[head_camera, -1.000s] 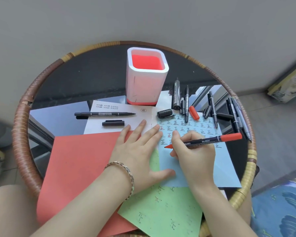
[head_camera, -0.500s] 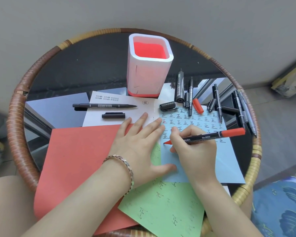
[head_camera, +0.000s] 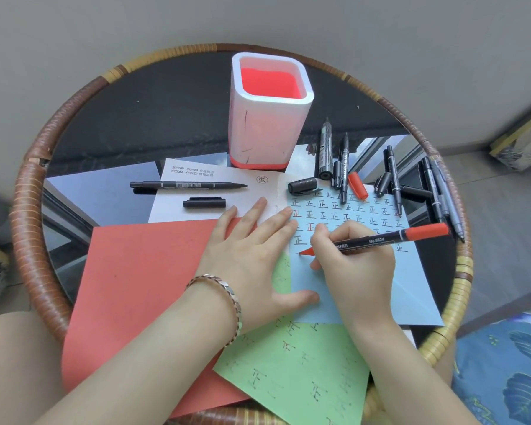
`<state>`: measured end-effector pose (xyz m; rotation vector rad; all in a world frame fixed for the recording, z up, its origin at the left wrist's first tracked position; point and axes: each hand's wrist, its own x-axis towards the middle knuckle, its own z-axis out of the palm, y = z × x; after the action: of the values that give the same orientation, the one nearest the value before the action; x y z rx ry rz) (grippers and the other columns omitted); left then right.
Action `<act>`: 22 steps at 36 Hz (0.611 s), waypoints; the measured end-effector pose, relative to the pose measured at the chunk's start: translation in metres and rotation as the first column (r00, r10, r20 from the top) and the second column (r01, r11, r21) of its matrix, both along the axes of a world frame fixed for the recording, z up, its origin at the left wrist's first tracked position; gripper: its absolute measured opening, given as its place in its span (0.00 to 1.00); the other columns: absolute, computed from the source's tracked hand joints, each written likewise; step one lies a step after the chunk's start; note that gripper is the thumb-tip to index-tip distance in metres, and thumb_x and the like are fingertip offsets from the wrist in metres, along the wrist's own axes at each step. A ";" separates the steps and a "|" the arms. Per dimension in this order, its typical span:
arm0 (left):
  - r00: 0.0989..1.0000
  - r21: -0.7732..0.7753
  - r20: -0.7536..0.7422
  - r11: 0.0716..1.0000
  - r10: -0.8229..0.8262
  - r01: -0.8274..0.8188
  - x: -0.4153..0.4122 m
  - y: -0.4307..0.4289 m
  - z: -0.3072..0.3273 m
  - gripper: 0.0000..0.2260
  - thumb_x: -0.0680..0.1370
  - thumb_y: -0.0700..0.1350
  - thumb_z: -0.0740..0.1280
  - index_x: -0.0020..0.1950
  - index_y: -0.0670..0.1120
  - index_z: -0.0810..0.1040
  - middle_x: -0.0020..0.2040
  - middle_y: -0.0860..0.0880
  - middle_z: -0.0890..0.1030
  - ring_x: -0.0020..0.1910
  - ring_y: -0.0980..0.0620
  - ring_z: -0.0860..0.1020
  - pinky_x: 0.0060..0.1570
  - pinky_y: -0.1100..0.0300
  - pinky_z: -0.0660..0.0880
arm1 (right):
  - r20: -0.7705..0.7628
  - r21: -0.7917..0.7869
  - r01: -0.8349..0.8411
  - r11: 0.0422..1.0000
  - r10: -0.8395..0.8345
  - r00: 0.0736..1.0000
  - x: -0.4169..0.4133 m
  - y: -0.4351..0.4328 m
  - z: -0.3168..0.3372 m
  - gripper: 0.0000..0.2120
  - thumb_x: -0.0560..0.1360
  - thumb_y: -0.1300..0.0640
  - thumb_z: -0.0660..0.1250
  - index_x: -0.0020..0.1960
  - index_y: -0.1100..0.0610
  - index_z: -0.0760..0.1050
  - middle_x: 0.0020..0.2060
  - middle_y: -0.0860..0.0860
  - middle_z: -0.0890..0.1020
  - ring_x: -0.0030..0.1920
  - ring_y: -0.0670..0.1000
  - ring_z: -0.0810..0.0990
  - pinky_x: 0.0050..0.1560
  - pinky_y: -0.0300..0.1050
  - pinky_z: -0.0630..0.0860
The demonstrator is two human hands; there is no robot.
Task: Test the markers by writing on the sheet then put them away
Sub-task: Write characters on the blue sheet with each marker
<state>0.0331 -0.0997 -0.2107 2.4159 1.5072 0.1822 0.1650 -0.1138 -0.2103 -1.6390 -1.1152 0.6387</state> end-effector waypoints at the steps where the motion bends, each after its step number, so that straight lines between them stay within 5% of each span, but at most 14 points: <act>1: 1.000 0.000 0.000 1.000 0.000 0.000 0.000 0.000 0.000 0.45 0.58 0.74 0.41 0.73 0.58 0.46 0.74 0.64 0.44 0.72 0.58 0.36 0.66 0.54 0.30 | -0.001 0.000 0.001 1.000 -0.001 1.000 0.000 0.000 0.000 0.15 0.70 0.62 0.68 0.26 0.62 0.70 0.16 0.47 0.76 0.22 0.40 0.76 0.31 0.28 0.69; 22: 1.000 -0.012 0.011 1.000 0.002 -0.002 0.001 0.000 0.001 0.45 0.57 0.73 0.41 0.73 0.58 0.48 0.74 0.63 0.45 0.73 0.58 0.36 0.67 0.54 0.30 | 0.009 0.017 -0.012 1.000 0.012 1.000 -0.001 -0.001 0.002 0.15 0.69 0.64 0.68 0.26 0.65 0.69 0.18 0.51 0.75 0.20 0.38 0.74 0.29 0.27 0.68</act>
<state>0.0336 -0.0995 -0.2095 2.4000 1.5021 0.1861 0.1635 -0.1146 -0.2085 -1.6228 -1.1350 0.6284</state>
